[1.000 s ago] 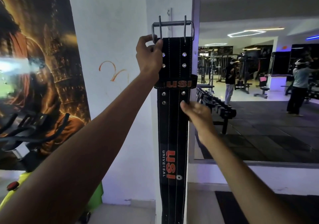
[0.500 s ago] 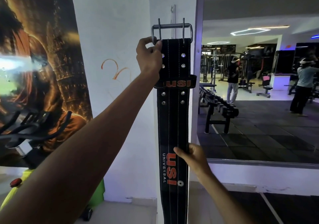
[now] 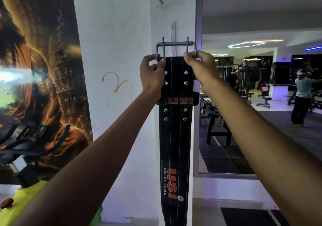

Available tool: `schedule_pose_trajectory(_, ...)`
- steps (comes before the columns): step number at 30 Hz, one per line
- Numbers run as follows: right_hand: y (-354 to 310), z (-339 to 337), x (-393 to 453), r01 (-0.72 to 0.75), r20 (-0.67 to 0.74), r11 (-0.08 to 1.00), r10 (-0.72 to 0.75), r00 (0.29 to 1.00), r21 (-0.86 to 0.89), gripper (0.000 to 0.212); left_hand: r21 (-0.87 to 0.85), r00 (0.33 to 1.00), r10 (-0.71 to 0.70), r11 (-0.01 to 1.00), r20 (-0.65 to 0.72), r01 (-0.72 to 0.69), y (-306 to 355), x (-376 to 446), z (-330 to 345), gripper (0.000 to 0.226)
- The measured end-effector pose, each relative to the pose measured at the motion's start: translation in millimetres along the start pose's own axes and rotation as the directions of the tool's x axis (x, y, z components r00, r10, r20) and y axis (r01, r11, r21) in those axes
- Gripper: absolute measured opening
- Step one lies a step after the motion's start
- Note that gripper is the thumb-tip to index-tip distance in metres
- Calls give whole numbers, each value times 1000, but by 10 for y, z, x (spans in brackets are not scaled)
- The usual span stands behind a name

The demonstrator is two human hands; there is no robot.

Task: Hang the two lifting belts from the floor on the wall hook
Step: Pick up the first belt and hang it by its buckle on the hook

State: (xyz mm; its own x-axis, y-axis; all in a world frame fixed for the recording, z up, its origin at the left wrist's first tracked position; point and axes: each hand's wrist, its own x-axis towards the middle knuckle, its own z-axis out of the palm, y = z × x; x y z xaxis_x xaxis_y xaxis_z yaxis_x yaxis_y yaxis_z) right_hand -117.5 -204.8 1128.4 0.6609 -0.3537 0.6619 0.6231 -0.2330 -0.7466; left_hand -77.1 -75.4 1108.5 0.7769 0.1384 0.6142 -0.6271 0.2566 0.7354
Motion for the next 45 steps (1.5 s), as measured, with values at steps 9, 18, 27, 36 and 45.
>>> schedule_pose_trajectory(9, -23, 92, 109, -29, -70, 995, 36, 997, 100, 18, 114, 876, -29, 993, 481, -30, -202, -160, -520, 34)
schedule_pose_trajectory(18, 31, 130, 80, -39, -76, 993, 47, 996, 113, 9, 63, 917, -29, 998, 398, 4, -809, -606, -711, 18)
schedule_pose_trajectory(27, -59, 121, 4, -40, -109, 992, 53, 993, 118, 14, 143, 838, -273, 962, 473, 232, -1694, -1438, -1018, 23)
schedule_pose_trajectory(36, -72, 40, 15, -5, -156, 997, 16, 988, 72, 6, 133, 820, -264, 964, 508, 228, -1634, -1397, -1032, 24)
schedule_pose_trajectory(45, -212, 55, -126, -24, -108, 981, 46, 993, 194, 5, 107, 858, -279, 960, 432, 258, -1646, -1516, -1030, 22)
